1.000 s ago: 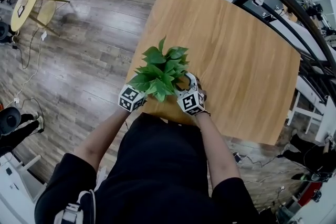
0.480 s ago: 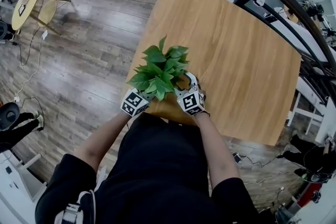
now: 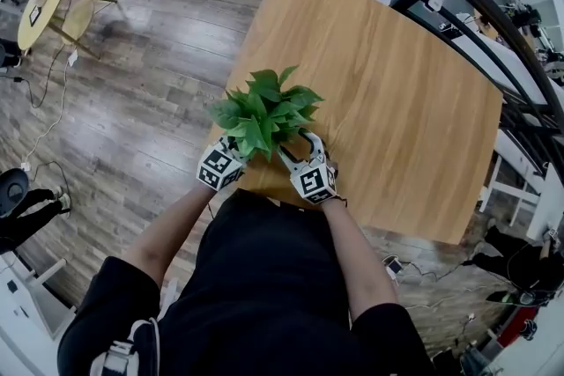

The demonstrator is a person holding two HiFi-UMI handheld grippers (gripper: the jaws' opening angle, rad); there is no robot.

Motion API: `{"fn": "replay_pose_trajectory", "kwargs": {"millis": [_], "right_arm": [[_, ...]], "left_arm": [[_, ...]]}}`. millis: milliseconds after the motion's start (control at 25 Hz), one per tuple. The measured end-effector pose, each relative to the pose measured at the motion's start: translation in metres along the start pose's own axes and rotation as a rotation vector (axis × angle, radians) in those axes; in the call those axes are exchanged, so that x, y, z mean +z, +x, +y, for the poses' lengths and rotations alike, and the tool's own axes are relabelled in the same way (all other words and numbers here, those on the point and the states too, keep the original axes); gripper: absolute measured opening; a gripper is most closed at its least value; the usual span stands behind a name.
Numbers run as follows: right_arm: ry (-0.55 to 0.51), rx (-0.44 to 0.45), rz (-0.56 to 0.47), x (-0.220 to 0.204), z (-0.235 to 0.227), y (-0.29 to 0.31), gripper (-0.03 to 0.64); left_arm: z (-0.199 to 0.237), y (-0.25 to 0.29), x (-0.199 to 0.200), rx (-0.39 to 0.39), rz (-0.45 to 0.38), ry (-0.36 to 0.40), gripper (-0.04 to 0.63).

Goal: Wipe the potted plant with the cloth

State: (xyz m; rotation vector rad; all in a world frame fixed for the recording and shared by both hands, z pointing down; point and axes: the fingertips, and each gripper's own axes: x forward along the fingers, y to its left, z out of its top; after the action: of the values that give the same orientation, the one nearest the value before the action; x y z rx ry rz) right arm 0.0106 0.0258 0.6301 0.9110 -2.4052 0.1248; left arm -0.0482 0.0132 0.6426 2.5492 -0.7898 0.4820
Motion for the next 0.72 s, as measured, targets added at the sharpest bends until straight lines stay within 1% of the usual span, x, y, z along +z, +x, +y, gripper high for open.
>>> {"fn": "replay_pose_trajectory", "kwargs": {"millis": [160, 240, 320, 400, 520, 640, 720], "right_arm": [[-0.039, 0.065, 0.011, -0.005, 0.012, -0.002, 0.256], [-0.030, 0.085, 0.011, -0.007, 0.012, -0.004, 0.256], [-0.003, 0.084, 0.005, -0.009, 0.010, -0.007, 0.256], [0.055, 0.058, -0.013, -0.008, 0.006, -0.013, 0.256], [0.172, -0.001, -0.063, 0.003, 0.005, -0.032, 0.255], [0.229, -0.056, -0.133, 0.021, 0.000, -0.057, 0.255], [0.275, -0.091, -0.188, 0.033, -0.001, -0.076, 0.251]], "left_arm": [[0.011, 0.003, 0.004, 0.018, -0.002, -0.010, 0.174], [0.012, 0.008, 0.007, 0.018, 0.000, -0.011, 0.174], [0.012, 0.010, 0.008, 0.021, -0.003, -0.023, 0.173], [0.010, 0.008, 0.009, 0.026, -0.013, -0.041, 0.173], [0.004, -0.005, 0.008, 0.030, -0.026, -0.060, 0.175], [-0.008, -0.020, 0.005, 0.017, -0.039, -0.070, 0.175], [-0.019, -0.035, 0.007, 0.010, -0.061, -0.060, 0.174]]}}
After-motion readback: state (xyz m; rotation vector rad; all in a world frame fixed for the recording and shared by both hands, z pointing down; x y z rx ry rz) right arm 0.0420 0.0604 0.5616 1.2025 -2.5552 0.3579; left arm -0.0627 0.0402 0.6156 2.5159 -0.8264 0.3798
